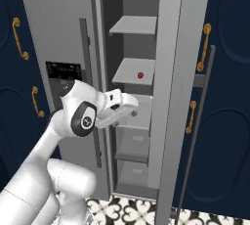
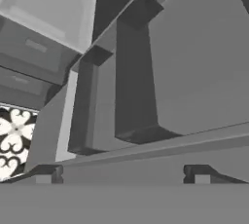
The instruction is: Take the strawberry from the fridge and place it on top of the pancake, located on the dining counter.
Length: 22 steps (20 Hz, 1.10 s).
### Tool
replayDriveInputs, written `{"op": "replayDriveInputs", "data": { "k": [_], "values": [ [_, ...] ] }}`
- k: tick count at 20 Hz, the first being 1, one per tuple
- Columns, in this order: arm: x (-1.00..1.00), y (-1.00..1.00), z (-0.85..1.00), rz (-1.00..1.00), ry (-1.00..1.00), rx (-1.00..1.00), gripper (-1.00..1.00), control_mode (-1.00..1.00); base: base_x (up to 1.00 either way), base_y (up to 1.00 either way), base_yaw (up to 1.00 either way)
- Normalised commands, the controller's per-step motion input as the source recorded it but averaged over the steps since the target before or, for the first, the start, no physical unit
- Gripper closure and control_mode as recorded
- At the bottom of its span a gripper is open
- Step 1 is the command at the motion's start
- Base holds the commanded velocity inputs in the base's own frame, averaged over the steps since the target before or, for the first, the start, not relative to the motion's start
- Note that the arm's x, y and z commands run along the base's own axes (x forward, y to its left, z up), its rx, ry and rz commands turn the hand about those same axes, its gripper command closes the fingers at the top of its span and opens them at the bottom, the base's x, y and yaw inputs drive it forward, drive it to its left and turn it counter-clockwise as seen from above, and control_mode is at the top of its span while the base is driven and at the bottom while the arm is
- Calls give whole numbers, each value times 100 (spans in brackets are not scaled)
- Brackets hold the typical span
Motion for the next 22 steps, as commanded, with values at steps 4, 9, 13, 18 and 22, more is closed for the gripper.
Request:
{"op": "replayDriveInputs", "data": {
  "k": [4,9,13,18,22],
  "values": [
    [0,67,-31,0,0,70,-100,-100,0,0,0],
    [0,69,-4,0,-1,62,-100,-100,0,0,0],
    [-29,58,28,0,0,27,-100,-100,0,0,0],
    [-86,5,49,-5,11,10,-100,-100,0,0,0],
    [-30,38,-2,-16,36,-29,-100,-100,0,0,0]
  ]
}}
